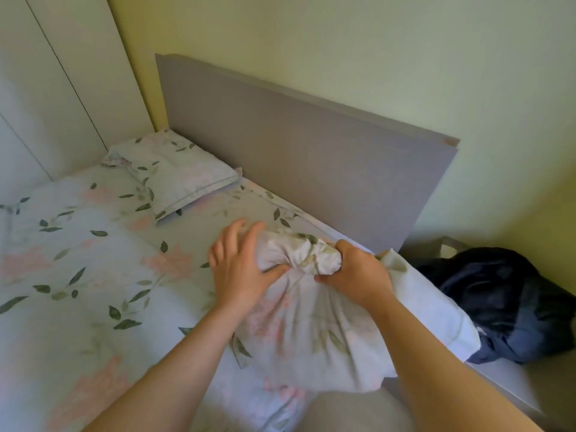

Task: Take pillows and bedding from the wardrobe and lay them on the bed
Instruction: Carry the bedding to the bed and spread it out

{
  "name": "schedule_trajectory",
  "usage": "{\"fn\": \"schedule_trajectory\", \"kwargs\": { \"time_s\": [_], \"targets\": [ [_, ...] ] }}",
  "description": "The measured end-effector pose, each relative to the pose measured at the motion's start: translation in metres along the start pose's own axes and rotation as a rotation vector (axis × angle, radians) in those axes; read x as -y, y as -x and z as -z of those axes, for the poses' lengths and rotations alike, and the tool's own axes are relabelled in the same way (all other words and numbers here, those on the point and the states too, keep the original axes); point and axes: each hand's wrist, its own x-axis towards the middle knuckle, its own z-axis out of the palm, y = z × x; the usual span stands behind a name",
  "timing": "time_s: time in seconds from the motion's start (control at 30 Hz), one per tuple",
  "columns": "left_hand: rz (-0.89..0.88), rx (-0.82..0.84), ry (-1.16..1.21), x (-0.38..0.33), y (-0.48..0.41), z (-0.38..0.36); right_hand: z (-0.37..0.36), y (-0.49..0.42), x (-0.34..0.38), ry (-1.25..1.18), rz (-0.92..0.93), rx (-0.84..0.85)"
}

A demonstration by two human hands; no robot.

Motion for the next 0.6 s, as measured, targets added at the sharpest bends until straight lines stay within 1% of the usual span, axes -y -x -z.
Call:
{"fn": "schedule_trajectory", "kwargs": {
  "time_s": [0.07,0.1,0.13,0.17,0.2,0.3,0.33,0.37,0.4,0.47,0.53,0.6],
  "targets": [
    [0.265,0.099,0.162,0.010,-0.006,-0.004,0.000,-0.010,-0.001,-0.013,-0.014,-0.021],
    [0.367,0.173,0.307,0.015,-0.009,-0.007,0.001,-0.014,-0.001,-0.014,-0.016,-0.025],
    [0.428,0.265,0.489,0.024,-0.012,-0.012,0.002,-0.019,0.000,-0.015,-0.014,-0.030],
    [0.459,0.367,0.645,0.031,-0.014,-0.016,0.003,-0.024,0.002,-0.015,-0.008,-0.037],
    [0.461,0.453,0.734,0.037,-0.013,-0.021,0.003,-0.027,0.003,-0.013,-0.002,-0.042],
    [0.502,0.708,0.784,0.047,-0.011,-0.030,0.004,-0.034,0.004,-0.008,-0.004,-0.037],
    [0.513,0.759,0.797,0.048,-0.009,-0.033,0.004,-0.036,0.004,-0.009,-0.005,-0.036],
    [0.520,0.759,0.795,0.047,-0.007,-0.035,0.004,-0.040,0.005,-0.011,-0.003,-0.034],
    [0.512,0.682,0.777,0.047,-0.008,-0.038,0.005,-0.043,0.005,-0.019,-0.003,-0.035],
    [0.502,0.450,0.713,0.041,-0.013,-0.037,0.009,-0.052,0.006,-0.052,-0.005,-0.052],
    [0.478,0.306,0.709,0.028,-0.026,-0.032,0.020,-0.059,0.007,-0.086,-0.004,-0.090],
    [0.459,0.212,0.719,0.011,-0.043,-0.024,0.035,-0.067,0.007,-0.128,0.001,-0.151]
  ]
}}
